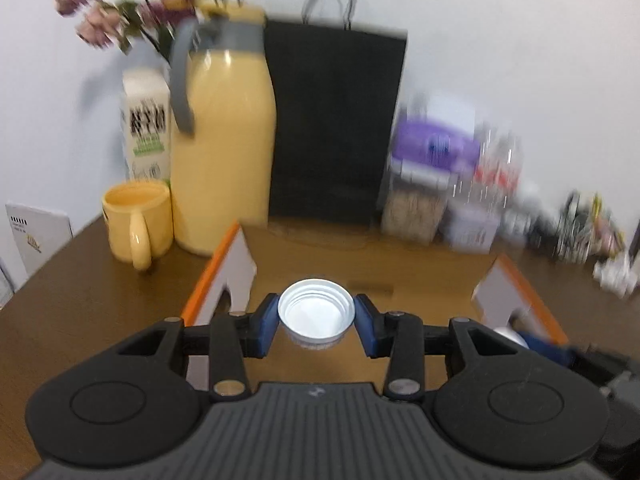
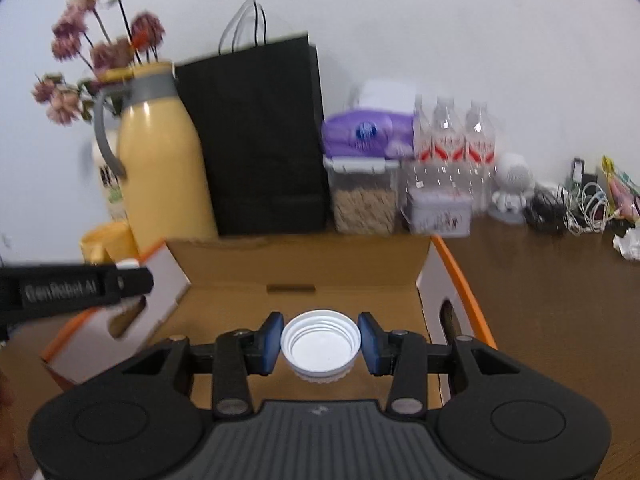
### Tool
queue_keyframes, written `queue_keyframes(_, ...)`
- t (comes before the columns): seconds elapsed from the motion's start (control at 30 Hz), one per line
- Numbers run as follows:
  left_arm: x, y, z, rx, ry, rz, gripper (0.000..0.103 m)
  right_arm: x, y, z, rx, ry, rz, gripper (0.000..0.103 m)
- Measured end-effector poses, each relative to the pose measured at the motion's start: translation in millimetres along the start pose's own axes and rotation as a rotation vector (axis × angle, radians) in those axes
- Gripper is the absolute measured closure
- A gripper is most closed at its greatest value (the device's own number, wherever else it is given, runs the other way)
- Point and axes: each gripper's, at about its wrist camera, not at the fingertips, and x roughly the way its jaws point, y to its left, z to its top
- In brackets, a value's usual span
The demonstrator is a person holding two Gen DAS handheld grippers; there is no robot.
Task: Organize objects
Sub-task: 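Carry both caps over the cardboard box and open both tools to drop them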
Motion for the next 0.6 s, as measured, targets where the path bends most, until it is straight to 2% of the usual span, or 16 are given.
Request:
queue_keyframes(0.27, 8.2, -3.7, -12.3, 0.026, 0.040, 0.029, 0.062, 4.6, 3.6, -6.4, -0.018, 0.040, -0.040, 0.063)
queue_keyframes(0.3, 8.3, -4.5, -12.0, 0.023, 0.039, 0.034, 0.058, 3.9, 4.0, -6.1, -0.021, 0.039, -0.044, 0.063)
queue_keyframes(0.33, 6.9, -4.1, -12.2, 0.020, 0.033, 0.039, 0.047, 4.1, 4.7, -5.4, -0.024, 0.039, -0.046, 0.056)
queue_keyframes(0.37, 6.2, -3.4, -11.0, 0.016, 0.025, 0.042, 0.040, 3.7, 5.7, -6.0, -0.029, 0.037, -0.049, 0.045)
queue_keyframes(0.4, 3.4, -2.9, -11.1, 0.014, 0.008, 0.048, 0.026, 3.1, 6.5, -5.5, -0.032, 0.035, -0.054, 0.040)
queue_keyframes(0.43, 0.7, -3.2, -10.9, 0.015, -0.008, 0.054, 0.017, 2.1, 7.1, -5.3, -0.038, 0.032, -0.061, 0.032)
queue_keyframes(0.47, -1.4, -3.3, -10.1, 0.017, -0.019, 0.057, 0.013, 1.8, 7.6, -4.9, -0.041, 0.030, -0.065, 0.028)
queue_keyframes(0.53, -5.9, -3.9, -9.7, 0.021, -0.043, 0.064, 0.000, 1.0, 7.4, -4.5, -0.040, 0.026, -0.067, 0.020)
queue_keyframes(0.6, -9.7, -4.7, -9.5, 0.020, -0.065, 0.069, 0.000, 0.2, 7.0, -4.5, -0.038, 0.021, -0.075, 0.010)
